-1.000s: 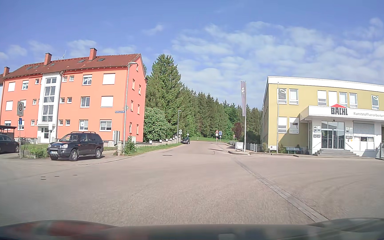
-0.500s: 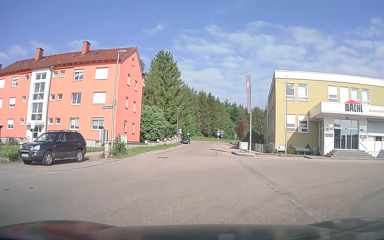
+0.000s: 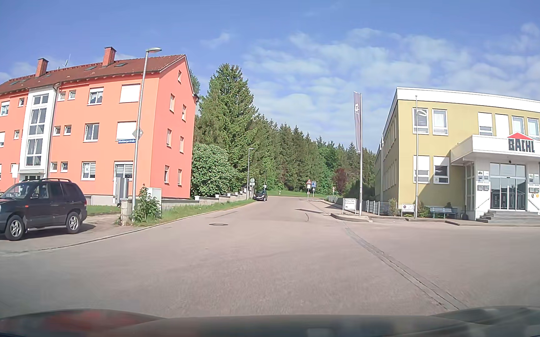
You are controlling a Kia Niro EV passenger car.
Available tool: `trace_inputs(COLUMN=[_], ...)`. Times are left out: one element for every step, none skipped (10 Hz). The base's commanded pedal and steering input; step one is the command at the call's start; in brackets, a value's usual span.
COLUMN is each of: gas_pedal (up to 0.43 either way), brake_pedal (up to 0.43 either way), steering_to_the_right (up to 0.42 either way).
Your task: Follow the waypoints while adhering to traffic rules and regulations
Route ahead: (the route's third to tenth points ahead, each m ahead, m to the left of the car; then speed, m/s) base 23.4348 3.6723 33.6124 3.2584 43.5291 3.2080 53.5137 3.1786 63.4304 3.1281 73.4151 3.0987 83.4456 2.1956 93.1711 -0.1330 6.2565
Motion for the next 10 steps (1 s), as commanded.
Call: trace_inputs(gas_pedal=[0.150,0.150,0.150,0.150,0.150,0.150,0.150,0.150,0.150,0.150], brake_pedal=[0.000,0.000,0.000,0.000,0.000,0.000,0.000,0.000,0.000,0.000], steering_to_the_right=[-0.002,-0.002,-0.002,-0.002,-0.002,-0.002,-0.002,-0.002,-0.002,-0.002])
